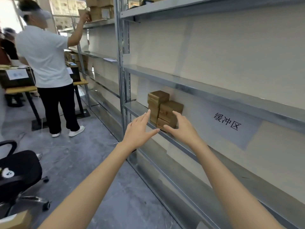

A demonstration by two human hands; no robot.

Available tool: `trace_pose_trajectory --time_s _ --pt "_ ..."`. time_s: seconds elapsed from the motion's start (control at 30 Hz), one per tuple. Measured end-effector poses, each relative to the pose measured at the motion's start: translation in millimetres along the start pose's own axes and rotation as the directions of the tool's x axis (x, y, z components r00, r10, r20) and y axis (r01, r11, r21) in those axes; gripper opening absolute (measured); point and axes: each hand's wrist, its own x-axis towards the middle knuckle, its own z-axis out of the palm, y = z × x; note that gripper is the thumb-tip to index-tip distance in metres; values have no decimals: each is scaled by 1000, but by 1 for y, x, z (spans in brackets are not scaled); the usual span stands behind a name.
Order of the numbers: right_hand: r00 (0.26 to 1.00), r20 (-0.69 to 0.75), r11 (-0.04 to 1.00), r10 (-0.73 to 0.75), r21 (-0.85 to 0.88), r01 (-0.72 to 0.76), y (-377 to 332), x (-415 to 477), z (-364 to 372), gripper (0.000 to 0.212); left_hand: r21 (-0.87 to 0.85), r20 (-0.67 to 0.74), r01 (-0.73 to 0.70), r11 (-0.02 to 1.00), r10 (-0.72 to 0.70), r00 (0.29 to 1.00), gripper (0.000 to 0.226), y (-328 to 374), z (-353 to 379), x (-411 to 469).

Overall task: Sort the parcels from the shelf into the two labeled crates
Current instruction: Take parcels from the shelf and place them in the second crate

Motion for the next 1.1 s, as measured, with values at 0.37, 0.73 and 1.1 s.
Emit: trace_pose_trajectory --time_s 0.37,0.73,1.1 --pt "995 20 995 100 27 -100 68 168 25 79 -34 63 -57 998 59 996 88 -36 70 168" --pt "952 -7 951 306 -34 -306 124 275 68 79 -87 136 -220 972 230 964 91 -82 146 303" --pt "817 104 820 568 11 -572 155 361 133 107 -174 257 -336 926 373 892 98 -123 209 390"
